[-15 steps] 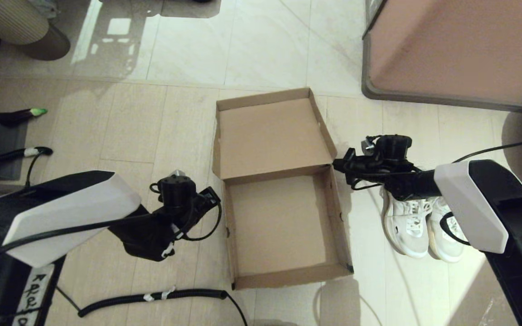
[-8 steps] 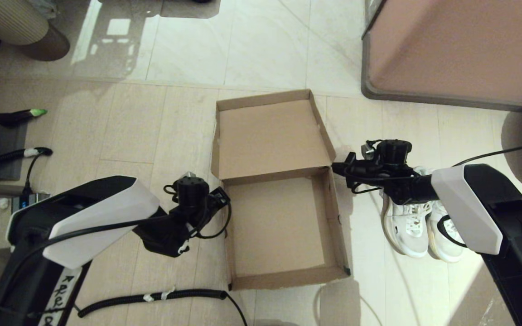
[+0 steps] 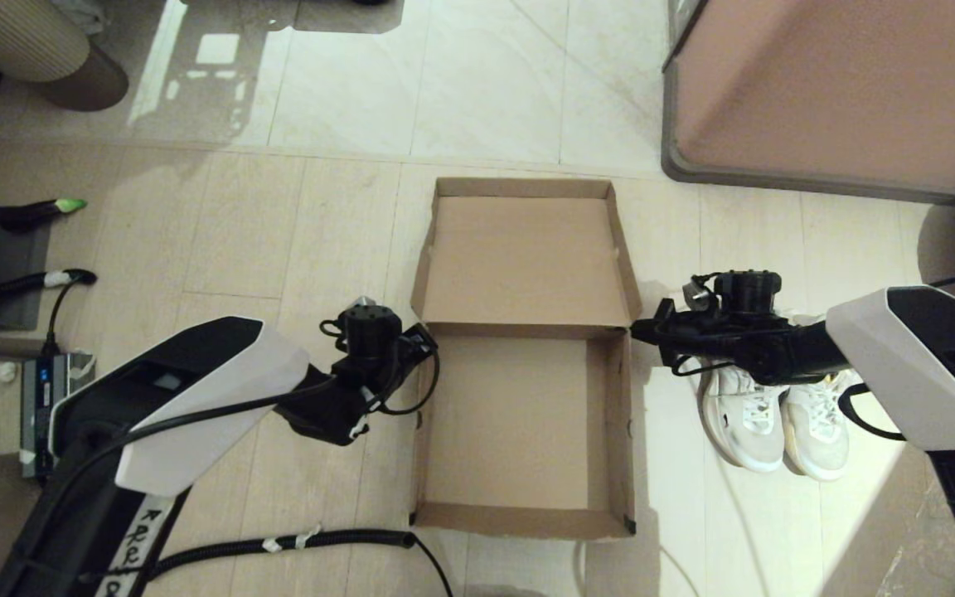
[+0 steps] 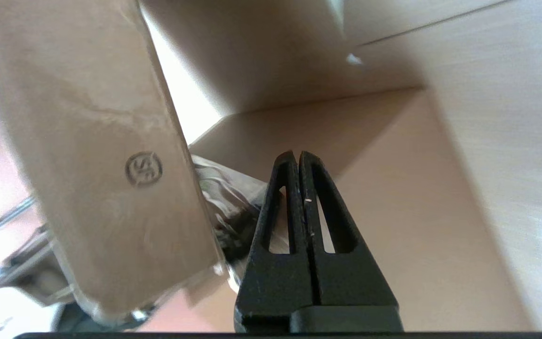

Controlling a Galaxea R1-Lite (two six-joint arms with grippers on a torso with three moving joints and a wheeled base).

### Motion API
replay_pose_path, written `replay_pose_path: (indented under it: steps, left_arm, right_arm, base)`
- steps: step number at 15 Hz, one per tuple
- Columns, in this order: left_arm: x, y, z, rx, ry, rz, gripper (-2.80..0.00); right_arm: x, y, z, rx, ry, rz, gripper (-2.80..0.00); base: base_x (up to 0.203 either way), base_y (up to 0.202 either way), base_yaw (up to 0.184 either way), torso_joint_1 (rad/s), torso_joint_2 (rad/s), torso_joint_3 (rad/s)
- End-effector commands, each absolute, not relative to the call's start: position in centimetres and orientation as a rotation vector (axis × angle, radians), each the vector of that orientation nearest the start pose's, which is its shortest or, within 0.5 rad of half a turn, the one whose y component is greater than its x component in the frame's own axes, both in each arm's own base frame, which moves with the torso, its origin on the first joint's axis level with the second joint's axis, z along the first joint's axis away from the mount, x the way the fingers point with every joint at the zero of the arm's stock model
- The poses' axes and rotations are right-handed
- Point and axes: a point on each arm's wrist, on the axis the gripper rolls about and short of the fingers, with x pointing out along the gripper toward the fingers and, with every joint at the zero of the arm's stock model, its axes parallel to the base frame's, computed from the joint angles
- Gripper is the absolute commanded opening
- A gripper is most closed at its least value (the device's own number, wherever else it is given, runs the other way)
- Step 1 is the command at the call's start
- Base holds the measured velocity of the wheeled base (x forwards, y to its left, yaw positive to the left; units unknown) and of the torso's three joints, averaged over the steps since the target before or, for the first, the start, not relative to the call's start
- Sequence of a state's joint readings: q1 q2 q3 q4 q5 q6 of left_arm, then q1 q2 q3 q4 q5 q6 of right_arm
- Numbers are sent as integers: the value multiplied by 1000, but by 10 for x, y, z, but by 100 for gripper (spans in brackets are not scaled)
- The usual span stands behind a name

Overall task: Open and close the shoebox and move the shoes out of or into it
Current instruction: Put the shoes into the shoe box

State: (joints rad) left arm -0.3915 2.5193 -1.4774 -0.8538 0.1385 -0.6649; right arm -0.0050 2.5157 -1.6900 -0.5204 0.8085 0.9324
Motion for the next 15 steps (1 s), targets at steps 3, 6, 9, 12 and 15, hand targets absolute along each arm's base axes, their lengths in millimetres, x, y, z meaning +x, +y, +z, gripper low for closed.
replay_pose_path:
  steps: [3, 6, 9, 12, 15]
  left_arm:
    - [453, -203, 42, -606, 262, -181, -280]
    - [448, -202, 54, -599, 257, -148, -280]
    - [445, -187, 78, -605, 227, -131, -280]
    - [445, -167, 96, -617, 198, -112, -280]
    - [454, -156, 104, -637, 184, -211, -280]
  right_arm:
    - [499, -5, 84, 991, 613, 586, -280]
    - [505, -10, 79, 993, 598, 576, -280]
    - [518, -14, 83, 984, 550, 586, -280]
    - [536, -15, 92, 1014, 477, 576, -280]
    - [543, -3, 87, 1081, 443, 511, -280]
  base:
    - [0, 0, 0, 0, 0, 0]
    - [0, 0, 0, 0, 0, 0]
    - [0, 0, 0, 0, 0, 0]
    - [0, 0, 0, 0, 0, 0]
    - [0, 0, 0, 0, 0, 0]
